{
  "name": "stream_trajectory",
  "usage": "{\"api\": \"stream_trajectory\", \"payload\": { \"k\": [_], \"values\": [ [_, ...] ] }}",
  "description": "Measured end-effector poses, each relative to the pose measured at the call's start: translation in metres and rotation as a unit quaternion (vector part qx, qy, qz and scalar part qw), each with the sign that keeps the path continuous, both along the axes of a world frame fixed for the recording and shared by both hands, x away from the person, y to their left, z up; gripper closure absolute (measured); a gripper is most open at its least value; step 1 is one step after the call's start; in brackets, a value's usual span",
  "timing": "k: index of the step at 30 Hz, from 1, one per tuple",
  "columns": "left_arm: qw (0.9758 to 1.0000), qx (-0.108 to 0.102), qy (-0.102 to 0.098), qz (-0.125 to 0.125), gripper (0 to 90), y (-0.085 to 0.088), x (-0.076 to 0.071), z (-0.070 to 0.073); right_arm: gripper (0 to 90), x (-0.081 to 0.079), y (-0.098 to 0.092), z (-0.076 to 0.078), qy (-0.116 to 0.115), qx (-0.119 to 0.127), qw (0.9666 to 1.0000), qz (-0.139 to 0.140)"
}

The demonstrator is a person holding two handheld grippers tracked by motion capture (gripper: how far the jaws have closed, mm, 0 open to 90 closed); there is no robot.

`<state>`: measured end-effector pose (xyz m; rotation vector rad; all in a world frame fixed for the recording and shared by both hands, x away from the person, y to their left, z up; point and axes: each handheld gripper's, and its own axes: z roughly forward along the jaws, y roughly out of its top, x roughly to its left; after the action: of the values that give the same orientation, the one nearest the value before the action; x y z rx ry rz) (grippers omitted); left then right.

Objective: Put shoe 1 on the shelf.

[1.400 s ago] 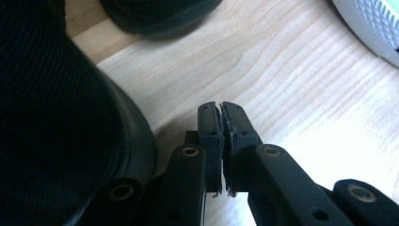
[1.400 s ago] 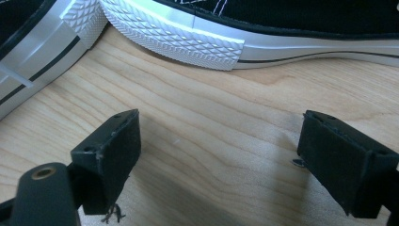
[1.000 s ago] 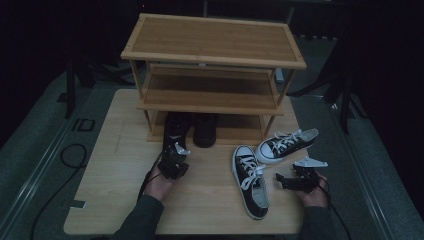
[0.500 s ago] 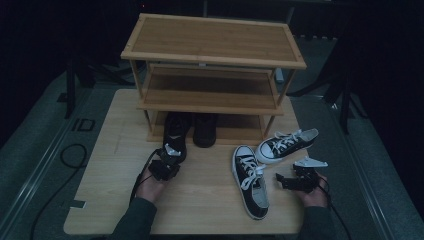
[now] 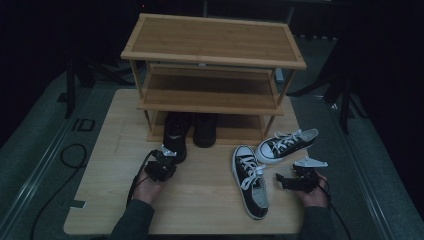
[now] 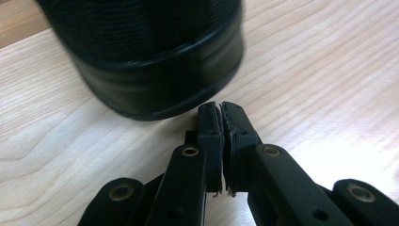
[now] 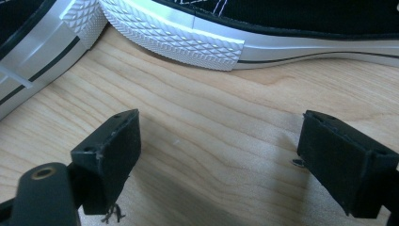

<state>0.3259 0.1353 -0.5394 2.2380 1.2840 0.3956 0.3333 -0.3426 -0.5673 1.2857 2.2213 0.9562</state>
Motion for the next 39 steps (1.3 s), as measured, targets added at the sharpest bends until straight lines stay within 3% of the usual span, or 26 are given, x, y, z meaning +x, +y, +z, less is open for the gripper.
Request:
{"api": "stream_trajectory", "payload": {
  "k": [6, 22, 29, 39],
  "values": [
    [0.9999, 0.005, 0.002, 0.014, 87.8, 0.002, 0.003, -0.004, 13.9, 0.000, 0.000, 0.000, 0.000, 0.000, 1.0000, 0.000],
    [0.9987, -0.014, 0.011, 0.048, 87.9, 0.021, 0.010, -0.003, 13.9, 0.000, 0.000, 0.000, 0.000, 0.000, 1.0000, 0.000],
    [0.9971, -0.031, 0.013, 0.068, 87.9, 0.027, 0.019, -0.003, 13.9, 0.000, 0.000, 0.000, 0.000, 0.000, 1.0000, 0.000],
    [0.9958, -0.032, 0.014, 0.085, 87.9, 0.034, 0.030, -0.004, 13.9, 0.000, 0.000, 0.000, 0.000, 0.000, 1.0000, 0.000]
  ]
}}
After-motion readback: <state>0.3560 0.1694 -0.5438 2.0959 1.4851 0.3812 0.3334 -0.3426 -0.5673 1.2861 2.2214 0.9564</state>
